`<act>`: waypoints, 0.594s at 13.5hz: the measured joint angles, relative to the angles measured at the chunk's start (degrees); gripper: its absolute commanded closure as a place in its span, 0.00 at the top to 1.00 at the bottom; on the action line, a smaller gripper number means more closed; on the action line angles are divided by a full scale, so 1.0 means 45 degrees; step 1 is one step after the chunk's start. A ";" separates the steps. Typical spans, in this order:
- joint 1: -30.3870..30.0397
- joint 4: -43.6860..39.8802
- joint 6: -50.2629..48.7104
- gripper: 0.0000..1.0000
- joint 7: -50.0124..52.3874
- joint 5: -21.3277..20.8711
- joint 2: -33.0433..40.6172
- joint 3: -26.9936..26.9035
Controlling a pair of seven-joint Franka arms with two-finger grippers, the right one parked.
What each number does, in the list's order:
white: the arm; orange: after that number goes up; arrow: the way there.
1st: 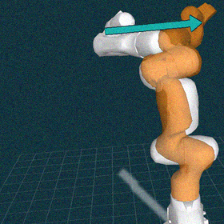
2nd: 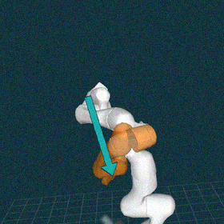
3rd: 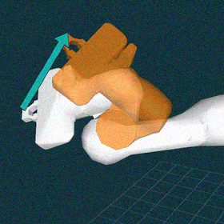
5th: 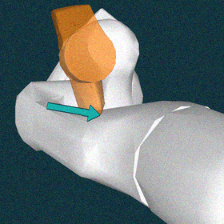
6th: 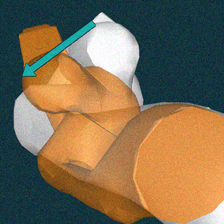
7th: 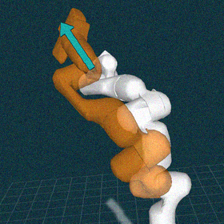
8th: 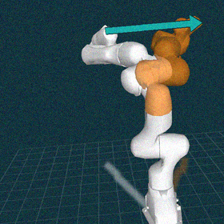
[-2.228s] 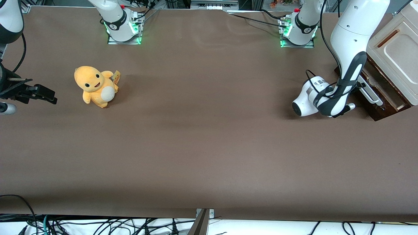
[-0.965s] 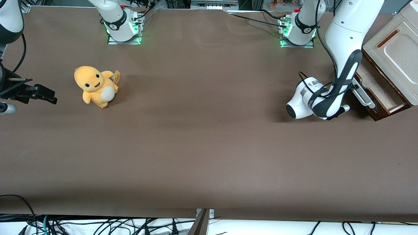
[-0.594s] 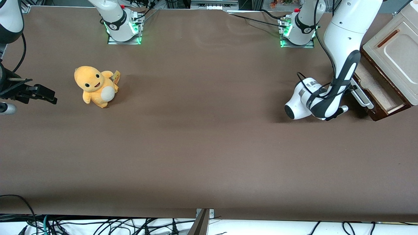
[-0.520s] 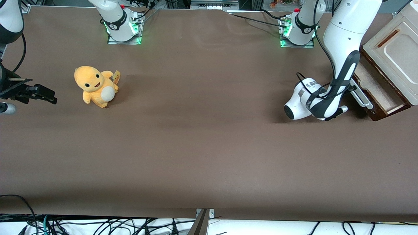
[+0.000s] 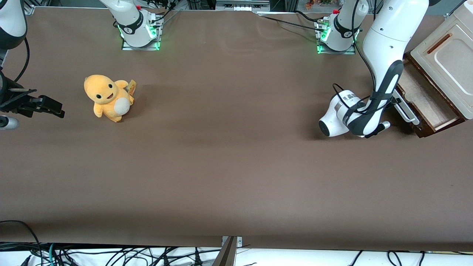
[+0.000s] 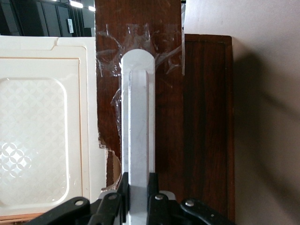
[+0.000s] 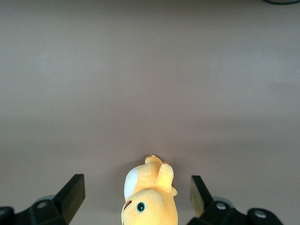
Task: Open lower drawer with left arm only
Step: 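Pull the handle with the left gripper, sliding the drawer out of the cabinet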
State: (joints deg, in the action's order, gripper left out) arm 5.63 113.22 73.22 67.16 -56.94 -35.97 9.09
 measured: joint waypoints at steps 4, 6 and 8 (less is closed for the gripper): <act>0.0004 -0.0024 -0.0048 1.00 0.0004 0.0488 -0.0016 0.0063; 0.0004 -0.0024 -0.0070 1.00 0.0004 0.0490 -0.0021 0.0065; 0.0004 -0.0024 -0.0075 1.00 0.0004 0.0490 -0.0023 0.0065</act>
State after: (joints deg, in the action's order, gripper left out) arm 5.64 113.11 72.88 67.18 -54.73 -36.07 9.38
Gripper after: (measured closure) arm 0.145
